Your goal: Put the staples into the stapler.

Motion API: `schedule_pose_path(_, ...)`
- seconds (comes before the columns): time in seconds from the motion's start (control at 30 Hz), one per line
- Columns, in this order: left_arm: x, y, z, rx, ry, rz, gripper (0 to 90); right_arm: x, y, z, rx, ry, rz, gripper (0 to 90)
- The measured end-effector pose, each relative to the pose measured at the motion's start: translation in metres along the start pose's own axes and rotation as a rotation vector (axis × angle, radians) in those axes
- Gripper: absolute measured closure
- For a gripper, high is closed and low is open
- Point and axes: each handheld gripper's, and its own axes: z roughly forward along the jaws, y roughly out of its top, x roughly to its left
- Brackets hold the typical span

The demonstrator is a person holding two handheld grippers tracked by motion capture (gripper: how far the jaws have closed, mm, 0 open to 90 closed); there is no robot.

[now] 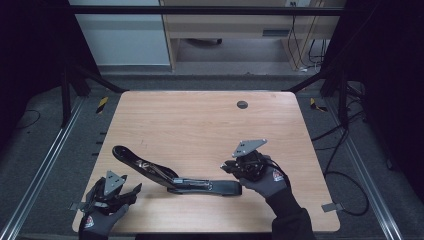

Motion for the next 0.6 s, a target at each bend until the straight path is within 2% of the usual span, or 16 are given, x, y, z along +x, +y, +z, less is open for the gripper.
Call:
schedule_pose_path(0.3,0.0,0.0,0.0,0.0,0.001,-0.002,38.3,0.001,0.011,0.006,-0.01,0.03,-0.034,78.5)
schedule_pose_path(0.6,0.0,0.0,0.0,-0.001,0.001,-0.002,38.3,0.005,0.023,0.021,0.001,0.059,-0.066,78.5)
